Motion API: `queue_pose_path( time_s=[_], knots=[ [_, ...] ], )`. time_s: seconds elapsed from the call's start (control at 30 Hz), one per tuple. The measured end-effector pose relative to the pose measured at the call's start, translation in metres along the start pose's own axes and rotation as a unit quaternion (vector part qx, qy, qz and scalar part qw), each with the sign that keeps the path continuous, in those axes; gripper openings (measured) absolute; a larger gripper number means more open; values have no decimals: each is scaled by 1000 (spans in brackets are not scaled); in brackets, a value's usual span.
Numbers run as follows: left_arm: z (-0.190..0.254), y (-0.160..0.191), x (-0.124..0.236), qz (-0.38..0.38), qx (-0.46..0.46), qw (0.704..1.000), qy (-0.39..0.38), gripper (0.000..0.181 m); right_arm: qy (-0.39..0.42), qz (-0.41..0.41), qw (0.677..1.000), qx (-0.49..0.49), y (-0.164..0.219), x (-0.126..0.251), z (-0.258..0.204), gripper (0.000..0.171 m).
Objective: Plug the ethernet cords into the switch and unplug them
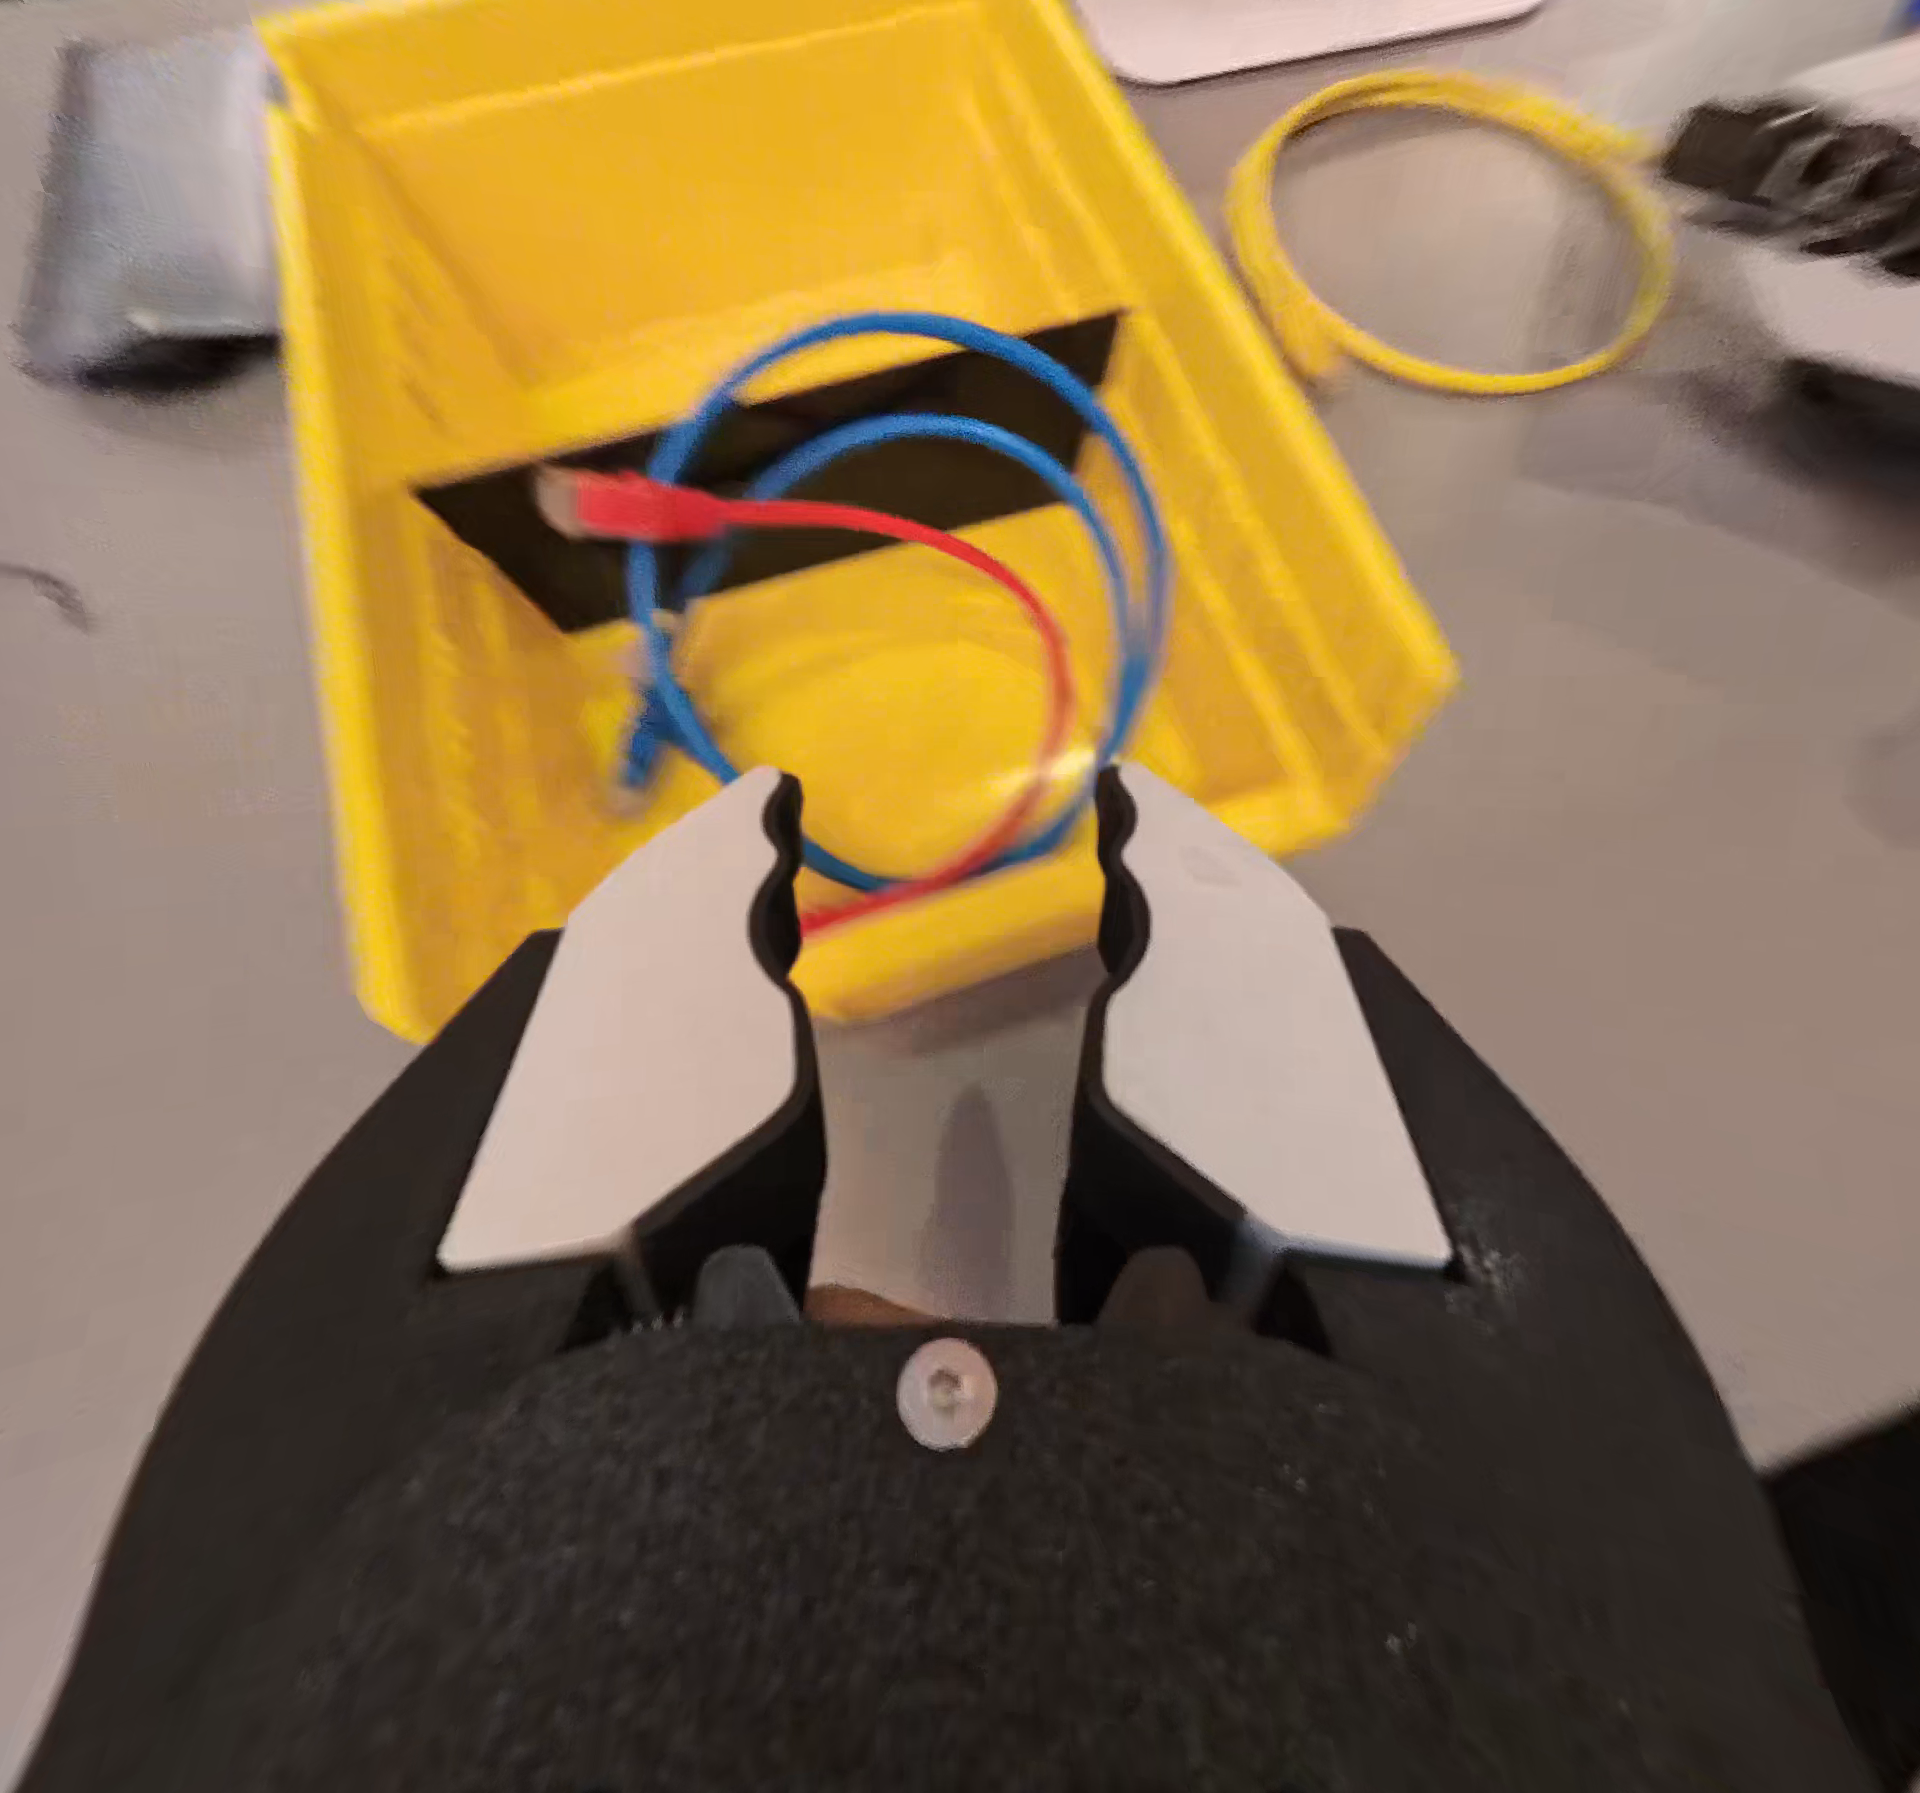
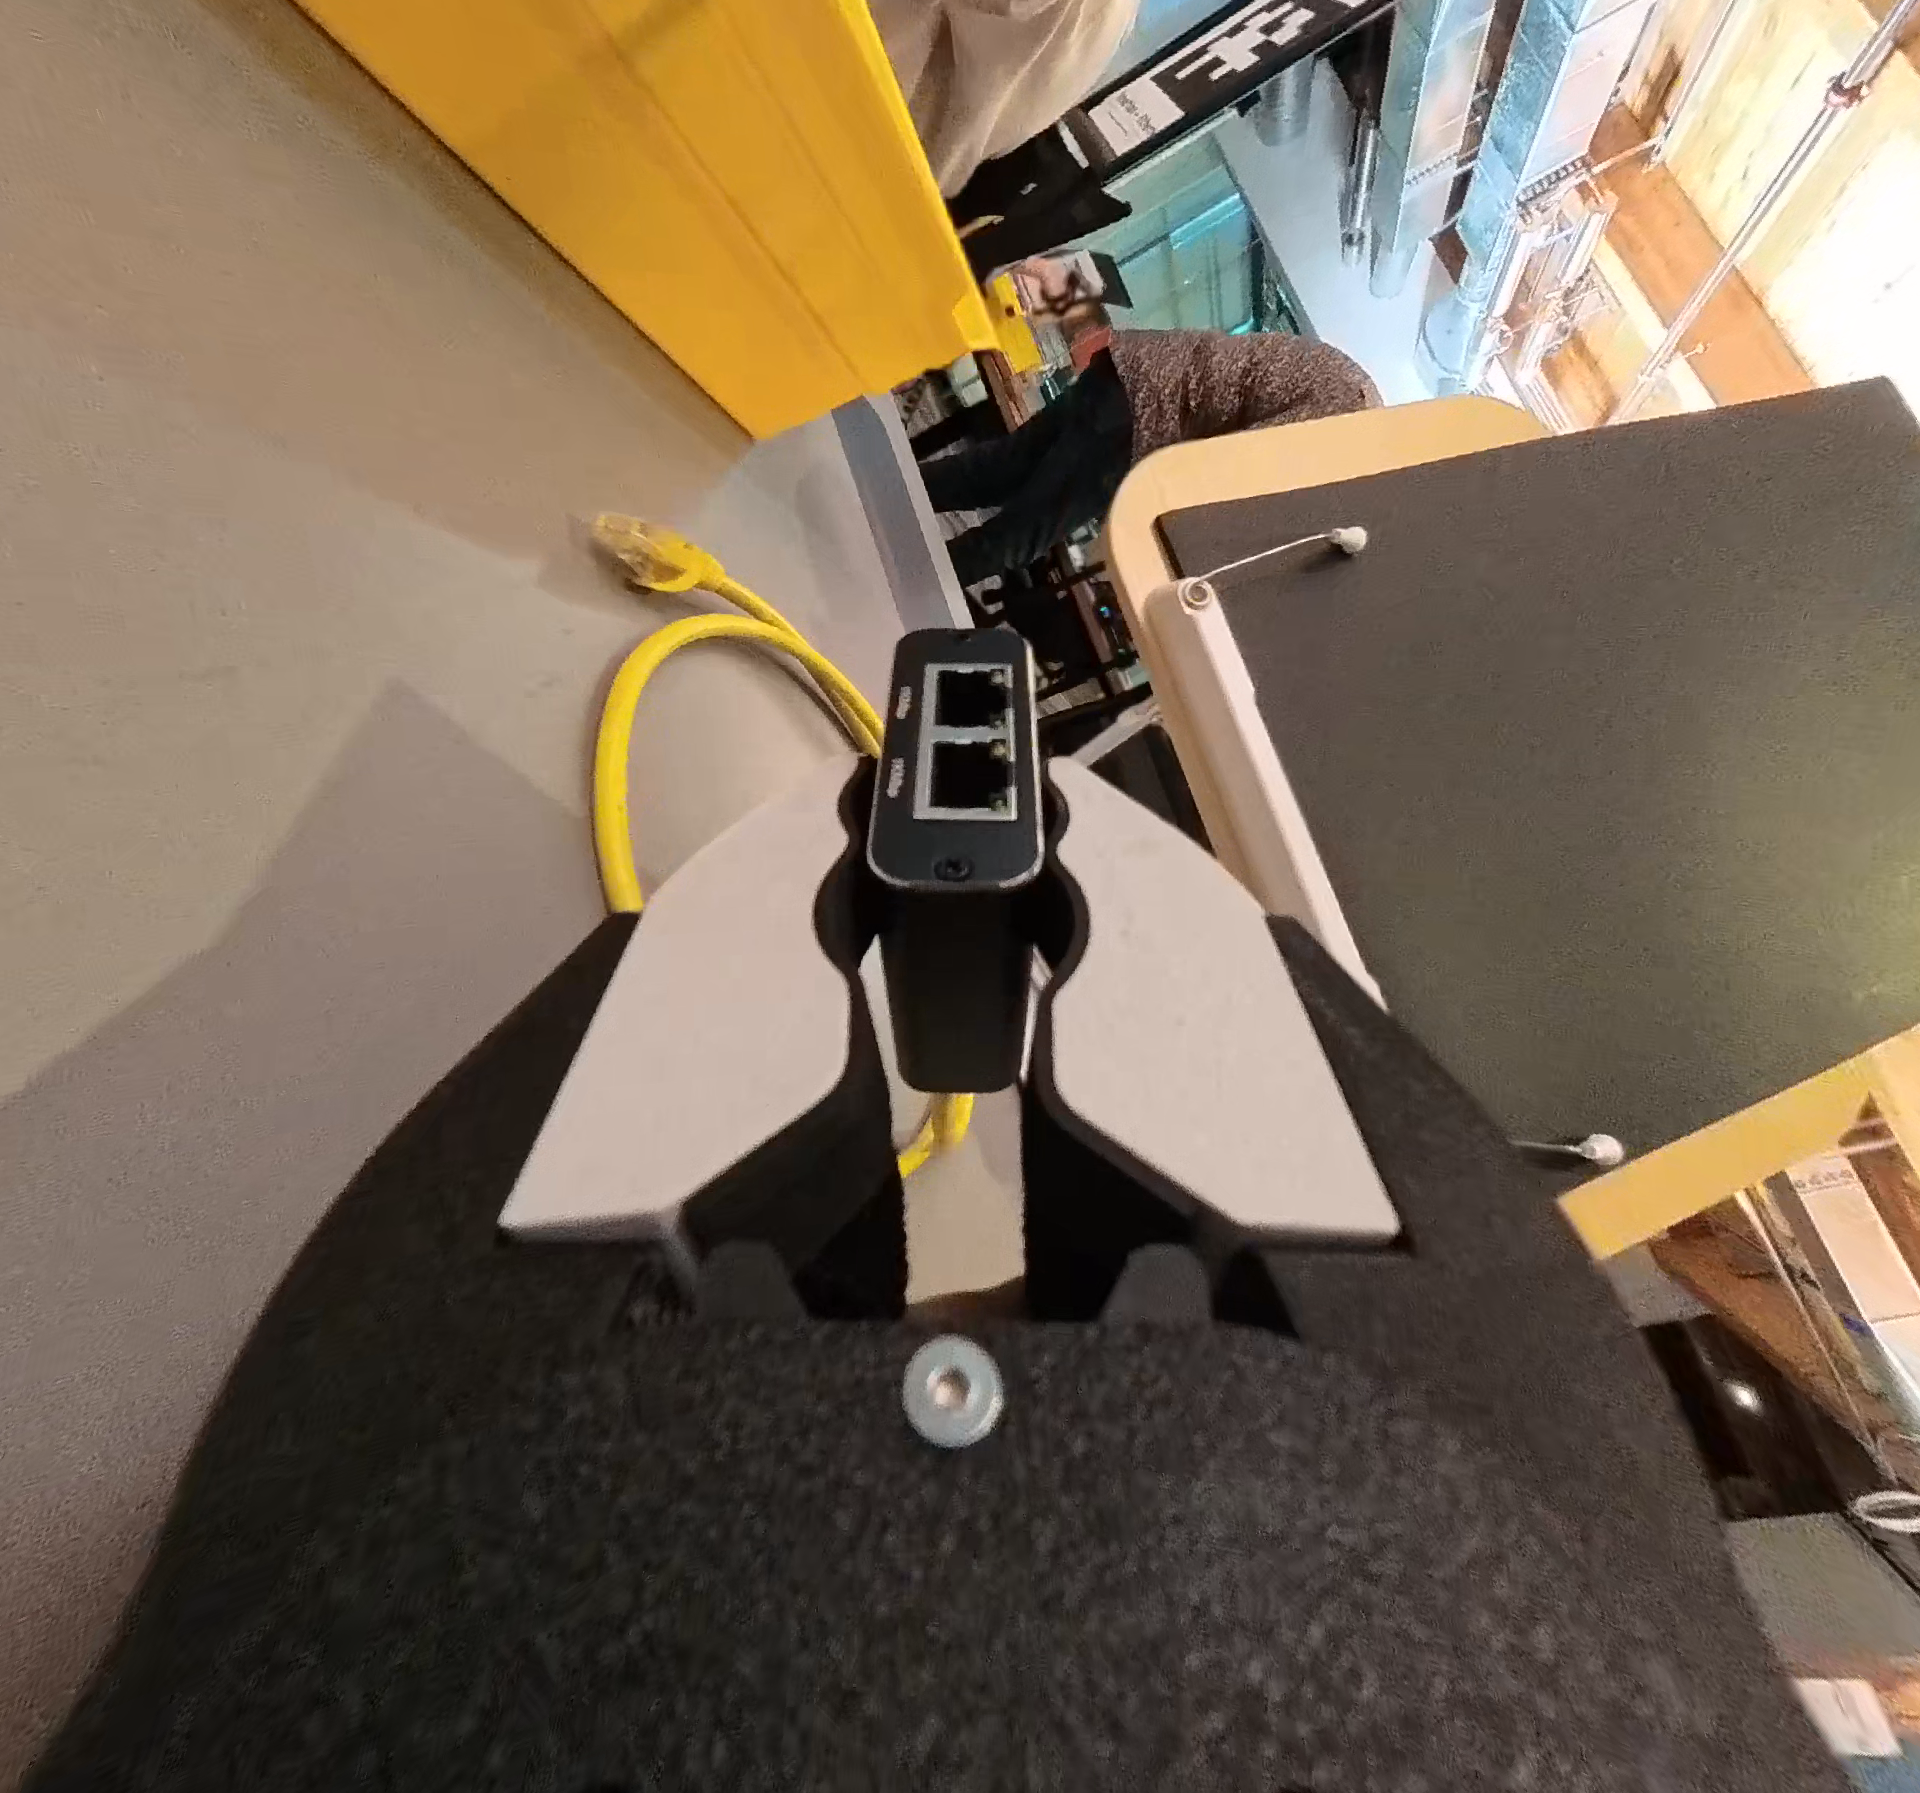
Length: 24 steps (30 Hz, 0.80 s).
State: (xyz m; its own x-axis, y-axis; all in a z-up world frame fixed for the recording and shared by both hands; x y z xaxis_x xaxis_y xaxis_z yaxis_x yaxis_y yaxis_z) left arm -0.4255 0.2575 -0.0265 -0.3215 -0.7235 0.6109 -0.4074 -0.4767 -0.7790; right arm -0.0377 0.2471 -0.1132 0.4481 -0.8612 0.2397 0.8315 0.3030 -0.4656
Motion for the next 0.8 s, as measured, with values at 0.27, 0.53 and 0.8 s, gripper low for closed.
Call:
queue_pose_path(
  time_s=[0.27, 0.53, 0.8],
  knots=[
    [-56, -64, -98, -155, -275, 948, -30, 56, -7, 0, 1000, -14, 2, -1, 1, 27],
    [-46, -62, -78, -157, -324, 933, 19, 14, -15, 1, 1000, -14, 3, -2, 1, 27],
    [-39, -94, 30, 16, -368, 923, -109, 9, -12, 2, 1000, -19, 3, -3, 2, 27]
  ],
)
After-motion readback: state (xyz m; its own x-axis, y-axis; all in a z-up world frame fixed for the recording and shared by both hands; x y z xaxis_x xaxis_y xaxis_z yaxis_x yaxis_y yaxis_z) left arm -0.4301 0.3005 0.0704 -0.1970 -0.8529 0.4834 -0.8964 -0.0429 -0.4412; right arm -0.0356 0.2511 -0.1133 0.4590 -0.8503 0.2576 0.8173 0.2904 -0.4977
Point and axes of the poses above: each gripper's, where its closed fingertips meet, x back along the fingers, y out of its underside, z = x × y across the jaws, the point moved 9 cm from there along x, back along the fingers, and after that the axes turned 13 degrees about -y, right-handed, at the moved point
